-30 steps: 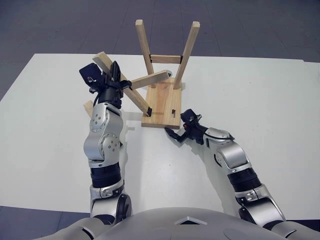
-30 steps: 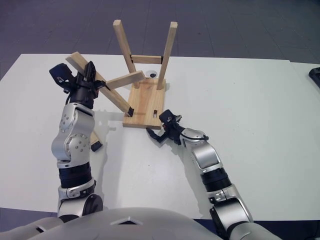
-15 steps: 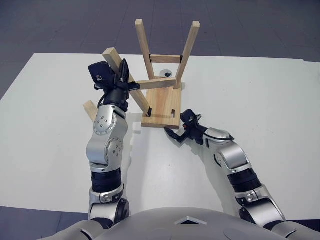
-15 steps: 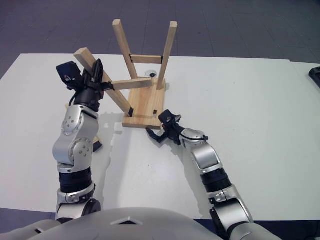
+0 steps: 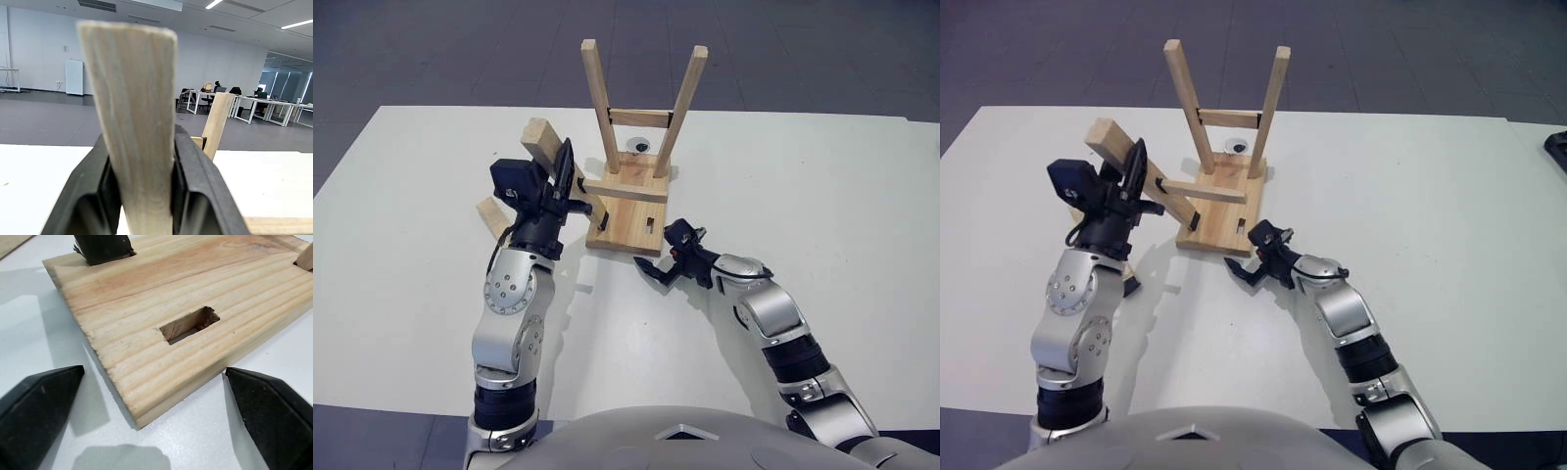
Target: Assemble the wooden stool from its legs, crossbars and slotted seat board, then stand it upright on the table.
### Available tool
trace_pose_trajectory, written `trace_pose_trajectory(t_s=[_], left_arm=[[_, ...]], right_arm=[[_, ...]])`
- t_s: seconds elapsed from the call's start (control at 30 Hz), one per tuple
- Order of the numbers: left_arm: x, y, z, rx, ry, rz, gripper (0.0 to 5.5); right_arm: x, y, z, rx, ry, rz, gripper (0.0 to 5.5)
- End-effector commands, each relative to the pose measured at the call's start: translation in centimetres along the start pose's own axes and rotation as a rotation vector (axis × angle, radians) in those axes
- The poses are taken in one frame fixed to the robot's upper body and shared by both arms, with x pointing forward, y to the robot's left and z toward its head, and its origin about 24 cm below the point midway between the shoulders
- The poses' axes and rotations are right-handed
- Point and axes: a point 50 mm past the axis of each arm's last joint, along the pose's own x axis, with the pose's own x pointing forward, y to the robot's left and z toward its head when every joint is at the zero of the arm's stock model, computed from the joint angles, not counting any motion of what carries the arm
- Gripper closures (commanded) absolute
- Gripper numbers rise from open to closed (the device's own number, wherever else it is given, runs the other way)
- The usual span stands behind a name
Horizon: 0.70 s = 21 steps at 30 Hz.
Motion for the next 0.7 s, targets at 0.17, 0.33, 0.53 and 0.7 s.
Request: trace_pose_trajectory(t_s=[0.17,0.33,0.53,0.7], left_arm=[[-0.1,1.5,-7.3,-0.083,0.505,0.198,4.46],[1.4,1.9,-6.6,-0.162,0.515,0.282,4.46],[2.4,1.7,-6.6,-0.148,0.521,0.250,4.46],[0.0,1.0,-7.7,0.037,0.612,0.123,4.46]], right_arm=[[0.0,0.3,-1.5,0.019,0.106,0.043,0.10],[0.1,0.2,-1.4,0.021,0.105,0.037,0.10],[0.3,0.3,-1.5,0.040,0.102,0.023,0.10],[0.3,0.1,-1.3,0.035,0.099,0.013,0.10]])
